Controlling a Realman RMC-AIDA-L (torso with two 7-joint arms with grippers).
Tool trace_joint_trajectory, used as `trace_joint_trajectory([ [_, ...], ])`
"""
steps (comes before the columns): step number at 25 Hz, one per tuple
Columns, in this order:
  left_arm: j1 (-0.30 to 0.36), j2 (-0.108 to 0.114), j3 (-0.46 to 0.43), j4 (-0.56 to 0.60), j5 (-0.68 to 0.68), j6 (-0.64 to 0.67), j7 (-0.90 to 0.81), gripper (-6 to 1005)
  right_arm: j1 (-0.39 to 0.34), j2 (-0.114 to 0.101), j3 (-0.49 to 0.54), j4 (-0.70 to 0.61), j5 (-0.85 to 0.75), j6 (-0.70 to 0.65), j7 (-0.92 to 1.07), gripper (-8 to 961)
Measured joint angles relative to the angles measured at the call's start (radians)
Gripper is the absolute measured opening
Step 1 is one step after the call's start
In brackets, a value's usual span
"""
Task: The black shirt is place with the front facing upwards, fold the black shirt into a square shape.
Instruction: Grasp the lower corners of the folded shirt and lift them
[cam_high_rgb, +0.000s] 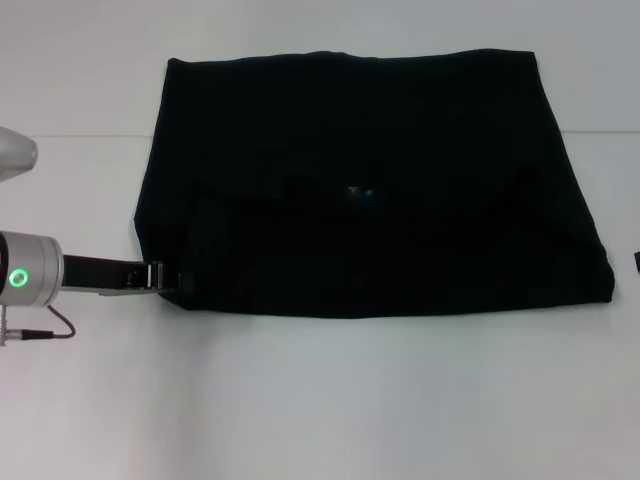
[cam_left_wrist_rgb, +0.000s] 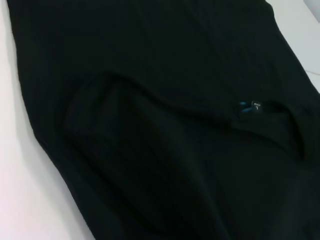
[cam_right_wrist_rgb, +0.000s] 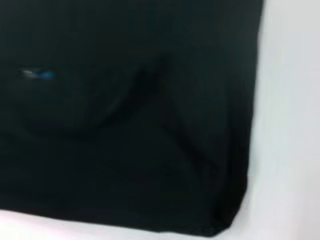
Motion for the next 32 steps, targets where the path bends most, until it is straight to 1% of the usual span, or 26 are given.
trace_joint_trajectory([
  [1,0.001,0.0,-0.002,0.0,-0.002,0.0,0.003,21,0.018,0.01,-0.014,0.028,-0.04,0.03,0.001,886],
  [4,0.003,0.0,-0.009,0.0,-0.003,0.0,0.006,21,0.038,0.03,-0.055,0.097,-0.063,0.106,0.001,886],
  [7,0.004,0.0,-0.01,0.0,-0.004,0.001,0.006,21,0.054,0.044,-0.087,0.157,-0.061,0.176,0.0,886],
  [10,0.004,0.0,-0.014,0.0,-0.005,0.001,0.006,21,0.066,0.052,-0.096,0.2,-0.057,0.237,-0.002,886],
  [18,0.004,0.0,-0.038,-0.002,-0.007,0.003,0.02,20,0.088,0.066,-0.097,0.294,-0.034,0.355,-0.01,885],
  [25,-0.001,0.0,-0.039,-0.003,-0.007,0.003,0.024,20,0.091,0.073,-0.095,0.313,-0.035,0.38,-0.008,881],
  [30,-0.002,-0.001,-0.039,-0.001,-0.007,-0.001,0.025,20,0.082,0.076,-0.096,0.309,-0.035,0.393,-0.001,812],
  [32,-0.003,-0.002,-0.039,-0.001,-0.007,-0.003,0.025,20,0.082,0.074,-0.096,0.313,-0.035,0.393,-0.001,741],
])
